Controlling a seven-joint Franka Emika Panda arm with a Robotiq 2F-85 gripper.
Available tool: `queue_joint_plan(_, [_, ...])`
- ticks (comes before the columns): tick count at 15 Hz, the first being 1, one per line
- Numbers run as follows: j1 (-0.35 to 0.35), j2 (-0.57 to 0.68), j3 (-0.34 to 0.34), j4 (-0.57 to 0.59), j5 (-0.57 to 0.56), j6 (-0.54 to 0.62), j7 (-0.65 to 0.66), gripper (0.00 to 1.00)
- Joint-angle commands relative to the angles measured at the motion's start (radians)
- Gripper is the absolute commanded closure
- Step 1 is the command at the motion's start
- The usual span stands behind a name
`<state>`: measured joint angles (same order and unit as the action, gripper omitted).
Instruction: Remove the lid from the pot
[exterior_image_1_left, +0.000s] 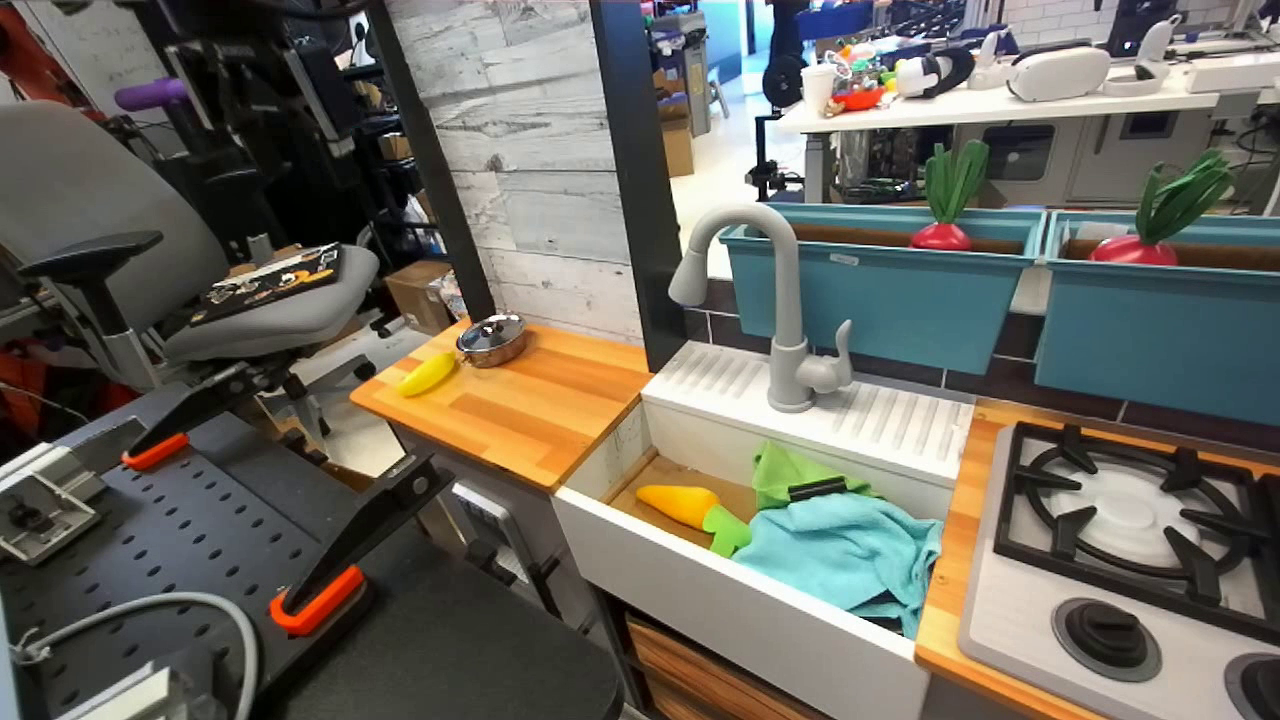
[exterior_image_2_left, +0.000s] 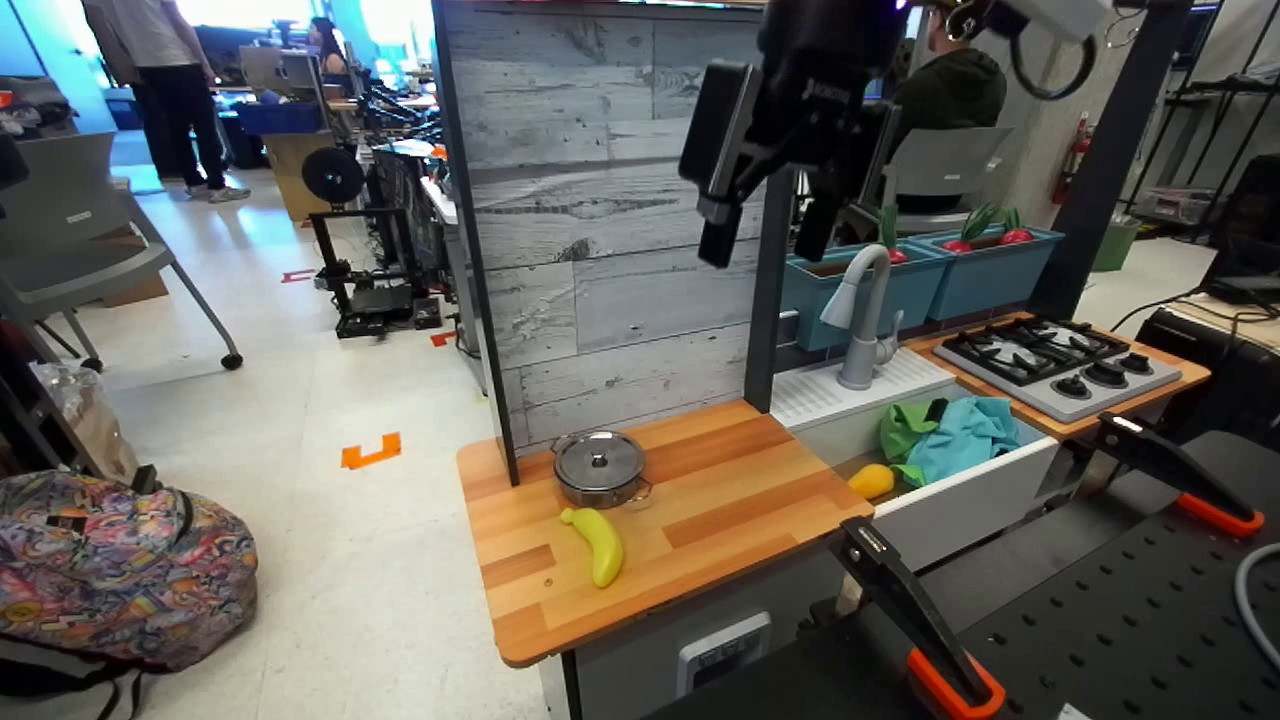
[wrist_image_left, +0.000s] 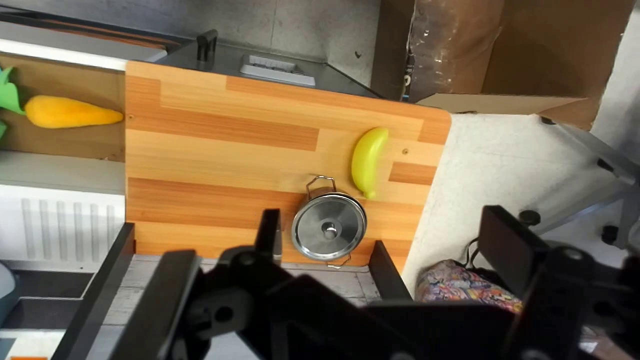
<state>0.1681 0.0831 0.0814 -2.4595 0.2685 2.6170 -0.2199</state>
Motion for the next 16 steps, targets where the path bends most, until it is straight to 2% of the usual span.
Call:
queue_joint_plan(1, [-0.029, 0.175, 0.043, 0.12, 0.013, 0.062, -0.006, 0.0])
queue_joint_plan(4, [-0.035, 0.293, 0.047, 0.213, -0.043, 0.066, 0.046, 0.0])
queue_joint_plan(9, [-0.01, 0.475, 0.013, 0.39, -0.144, 0.035, 0.165, 0.0])
queue_joint_plan(16, [0.066, 0.678, -0.049, 0.604, -0.269, 0.005, 0.312, 0.0])
